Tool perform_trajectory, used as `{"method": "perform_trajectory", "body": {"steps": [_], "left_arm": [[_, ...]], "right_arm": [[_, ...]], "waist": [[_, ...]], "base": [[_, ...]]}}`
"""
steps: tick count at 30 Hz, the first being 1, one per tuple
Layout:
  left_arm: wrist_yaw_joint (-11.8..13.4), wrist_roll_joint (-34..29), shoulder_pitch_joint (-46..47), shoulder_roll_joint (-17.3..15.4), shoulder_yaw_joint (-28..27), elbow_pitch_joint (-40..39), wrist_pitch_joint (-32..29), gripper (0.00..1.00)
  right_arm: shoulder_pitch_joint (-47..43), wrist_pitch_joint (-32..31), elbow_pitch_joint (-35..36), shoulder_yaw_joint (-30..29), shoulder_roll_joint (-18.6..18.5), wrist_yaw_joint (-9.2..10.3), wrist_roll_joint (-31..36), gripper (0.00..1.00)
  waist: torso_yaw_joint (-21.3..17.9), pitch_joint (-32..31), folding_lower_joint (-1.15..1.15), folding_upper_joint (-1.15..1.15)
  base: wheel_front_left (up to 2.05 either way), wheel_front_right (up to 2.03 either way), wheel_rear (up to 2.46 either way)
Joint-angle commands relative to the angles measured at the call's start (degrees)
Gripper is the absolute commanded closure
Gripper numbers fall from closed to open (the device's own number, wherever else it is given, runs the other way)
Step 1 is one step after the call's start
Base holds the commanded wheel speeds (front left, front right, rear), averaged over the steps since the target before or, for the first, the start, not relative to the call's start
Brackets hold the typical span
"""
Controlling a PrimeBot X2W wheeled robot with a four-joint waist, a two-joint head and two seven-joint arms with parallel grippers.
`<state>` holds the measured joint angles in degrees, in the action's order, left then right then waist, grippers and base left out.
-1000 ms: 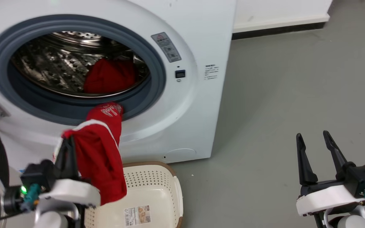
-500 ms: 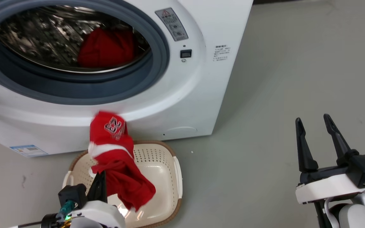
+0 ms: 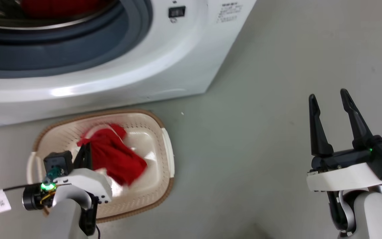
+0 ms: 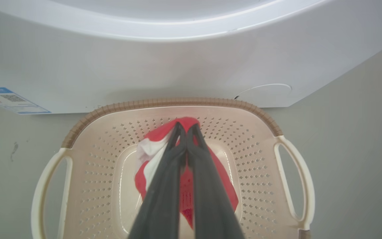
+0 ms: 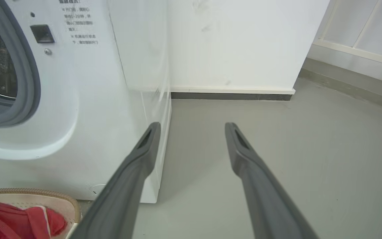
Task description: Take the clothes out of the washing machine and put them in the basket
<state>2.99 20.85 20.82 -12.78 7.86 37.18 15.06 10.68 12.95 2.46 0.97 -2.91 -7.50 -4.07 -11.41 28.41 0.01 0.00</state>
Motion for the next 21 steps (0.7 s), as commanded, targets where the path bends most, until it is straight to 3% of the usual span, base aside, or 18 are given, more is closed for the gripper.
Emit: {"method": "perform_trajectory", "body": {"steps": [1,8,21], "left_arm": [[-0.5,-0.6,1.8,-0.6,-0.3,1.5,0.1,1.0],[-2.7,-2.3,8.0,-0.7,0.1,13.5,0.2,1.0],[-4.0,-1.4,17.7,-0.7,-0.1,31.0,0.1,1.0]], "right_arm": [[1.2,0.4,-0.2,0.3,0.1,0.02,-0.3,0.0],[2.7,1.5,-1.2,1.3,0.1,0.02,-1.5,0.0],[4.8,2.1,-1.5,2.5,0.0,0.02,-1.9,0.0]], "waist": [[-2.4,3.6,-0.01,0.0],[-4.5,6.9,-0.01,0.0],[-6.2,13.5,-0.01,0.0]], "base": [[0.0,0.0,0.0],[0.0,0.0,0.0],[0.0,0.0,0.0]]}}
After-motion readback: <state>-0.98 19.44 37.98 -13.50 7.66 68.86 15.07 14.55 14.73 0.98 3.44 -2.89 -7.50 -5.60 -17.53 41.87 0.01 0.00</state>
